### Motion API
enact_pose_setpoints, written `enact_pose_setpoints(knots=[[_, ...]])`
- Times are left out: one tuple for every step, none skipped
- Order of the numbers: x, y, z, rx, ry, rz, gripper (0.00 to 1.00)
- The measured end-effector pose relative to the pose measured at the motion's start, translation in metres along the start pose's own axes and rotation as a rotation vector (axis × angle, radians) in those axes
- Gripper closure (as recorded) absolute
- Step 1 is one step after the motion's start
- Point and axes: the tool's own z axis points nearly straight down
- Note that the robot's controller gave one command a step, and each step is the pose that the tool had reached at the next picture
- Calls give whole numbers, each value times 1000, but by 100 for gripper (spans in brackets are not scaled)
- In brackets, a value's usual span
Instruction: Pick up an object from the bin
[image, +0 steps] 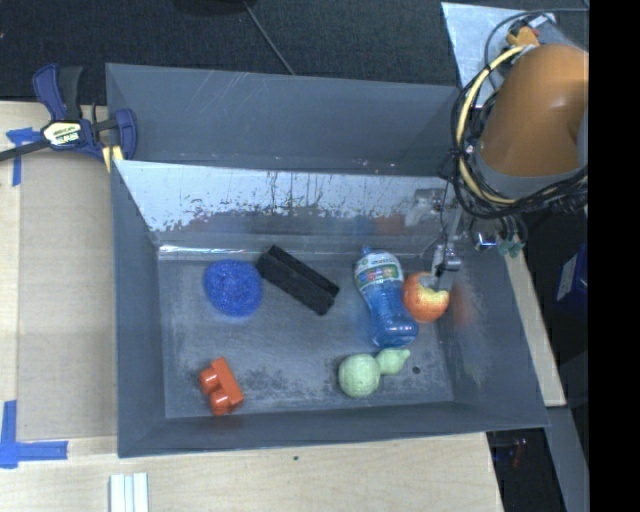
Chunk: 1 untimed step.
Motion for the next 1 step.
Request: enact_pose_setpoints(knots=[[-2, 0, -5, 1, -8, -2, 0]])
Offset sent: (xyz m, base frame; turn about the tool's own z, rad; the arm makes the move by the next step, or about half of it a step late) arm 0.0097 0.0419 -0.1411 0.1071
